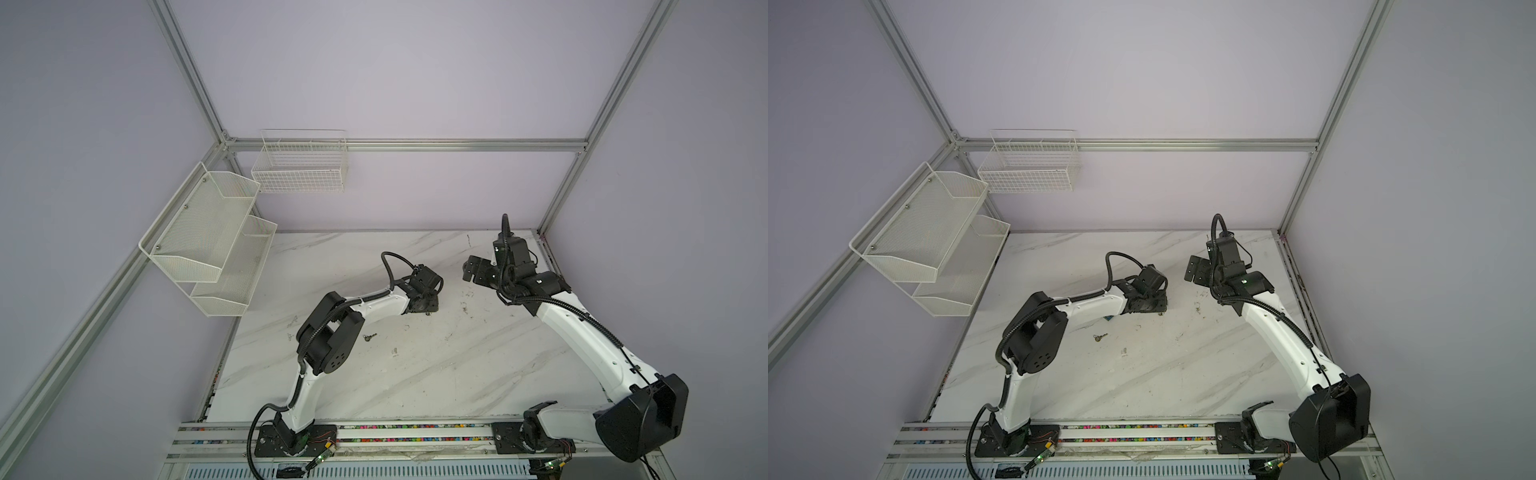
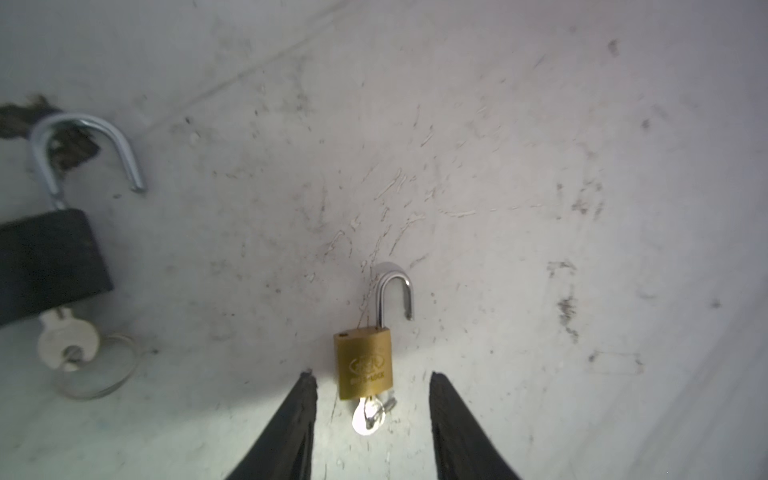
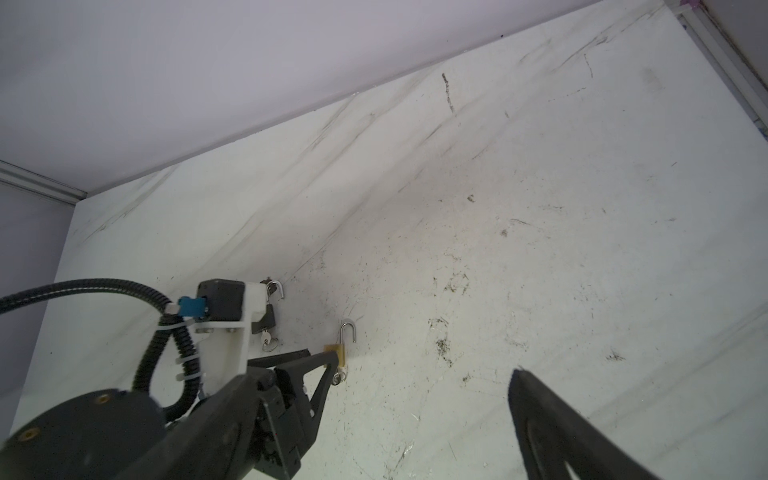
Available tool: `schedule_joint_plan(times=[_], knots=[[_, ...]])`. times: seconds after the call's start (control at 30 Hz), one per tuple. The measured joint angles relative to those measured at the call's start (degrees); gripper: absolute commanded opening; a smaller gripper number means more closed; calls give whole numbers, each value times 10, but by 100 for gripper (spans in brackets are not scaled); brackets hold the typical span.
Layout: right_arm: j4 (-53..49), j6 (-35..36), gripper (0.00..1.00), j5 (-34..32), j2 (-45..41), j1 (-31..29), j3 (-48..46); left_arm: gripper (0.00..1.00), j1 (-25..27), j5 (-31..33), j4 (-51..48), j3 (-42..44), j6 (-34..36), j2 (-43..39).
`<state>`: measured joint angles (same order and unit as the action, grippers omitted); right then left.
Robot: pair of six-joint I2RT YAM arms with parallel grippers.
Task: Unlock with the key
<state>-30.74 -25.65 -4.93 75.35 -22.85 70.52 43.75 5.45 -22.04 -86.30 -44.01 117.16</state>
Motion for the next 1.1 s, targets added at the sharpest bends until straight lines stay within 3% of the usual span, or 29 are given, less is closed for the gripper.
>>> schedule_joint_plan(times=[0.27, 0.4, 0.63, 0.87, 1.1], knots=[[19, -64, 92, -7, 53, -163, 10, 47, -94, -6, 55, 217, -4, -354], [53, -102, 89, -8, 134, -254, 11, 49, -148, 18, 29, 277, 3, -464], [117, -108, 74, 6, 278, -348, 27, 50, -215, 44, -45, 346, 8, -562], [156, -38, 52, 45, 345, -353, 63, 50, -264, 38, -65, 396, 3, -626], [159, 30, 45, 69, 407, -358, 121, 50, -291, 23, -64, 422, -6, -639]])
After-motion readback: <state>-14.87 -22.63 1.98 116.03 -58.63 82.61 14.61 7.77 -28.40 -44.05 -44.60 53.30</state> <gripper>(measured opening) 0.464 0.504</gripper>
